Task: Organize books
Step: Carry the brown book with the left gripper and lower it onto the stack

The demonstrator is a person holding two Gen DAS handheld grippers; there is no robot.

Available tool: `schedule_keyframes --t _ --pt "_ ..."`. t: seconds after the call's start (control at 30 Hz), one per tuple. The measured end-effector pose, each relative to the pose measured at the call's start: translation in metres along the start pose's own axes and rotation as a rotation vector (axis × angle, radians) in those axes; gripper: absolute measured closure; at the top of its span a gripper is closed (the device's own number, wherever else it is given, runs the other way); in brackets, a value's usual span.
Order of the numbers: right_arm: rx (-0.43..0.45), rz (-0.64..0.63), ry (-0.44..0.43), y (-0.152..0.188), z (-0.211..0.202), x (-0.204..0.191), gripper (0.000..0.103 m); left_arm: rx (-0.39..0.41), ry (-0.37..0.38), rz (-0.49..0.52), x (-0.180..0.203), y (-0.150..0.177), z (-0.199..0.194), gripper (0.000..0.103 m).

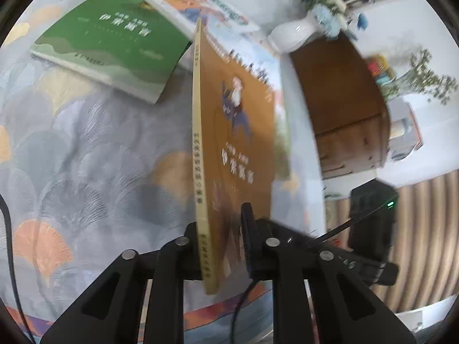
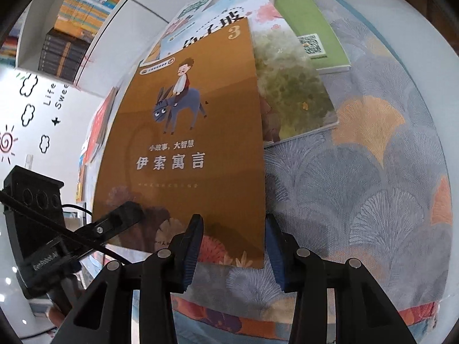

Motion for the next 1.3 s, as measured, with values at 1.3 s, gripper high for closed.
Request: schedule_keyframes --t 1.3 --pt "0.144 -0.387 0.138 0.003 -0.031 -0.106 0.060 -0.039 0.006 0.236 0.017 -0.035 -0.062 0.082"
Point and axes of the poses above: each gripper's, at about its wrist camera, not at the fingertips, and z roughly the way its jaws point, x to its right, y to its underside, the point moved 5 cm from there along z, roughly the way its jaws point, and after that the axes turned 3 degrees about -x, right-handed, at the moved point
